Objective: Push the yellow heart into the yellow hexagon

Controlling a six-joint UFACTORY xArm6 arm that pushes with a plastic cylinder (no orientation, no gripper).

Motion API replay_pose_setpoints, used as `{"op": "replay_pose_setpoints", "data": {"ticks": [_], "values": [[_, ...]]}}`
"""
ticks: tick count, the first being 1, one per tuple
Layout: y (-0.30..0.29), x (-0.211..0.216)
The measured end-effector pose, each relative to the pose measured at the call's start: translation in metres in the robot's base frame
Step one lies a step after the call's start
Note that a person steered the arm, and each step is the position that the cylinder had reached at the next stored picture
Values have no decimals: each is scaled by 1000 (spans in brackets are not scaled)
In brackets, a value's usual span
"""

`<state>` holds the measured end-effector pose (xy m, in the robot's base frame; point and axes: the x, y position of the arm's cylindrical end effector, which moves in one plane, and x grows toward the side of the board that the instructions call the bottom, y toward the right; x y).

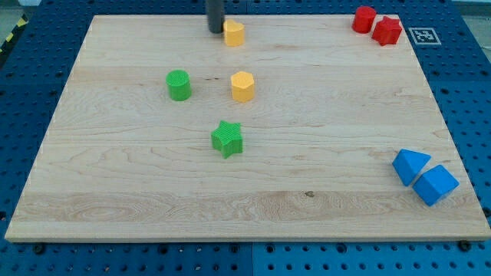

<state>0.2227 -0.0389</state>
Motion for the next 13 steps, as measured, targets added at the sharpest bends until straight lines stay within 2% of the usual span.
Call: {"op": "replay_pose_setpoints", "data": {"ticks": [1,6,9,11,13], "values": [[22,-1],[48,6],[43,47],[19,53],[33,83]]}}
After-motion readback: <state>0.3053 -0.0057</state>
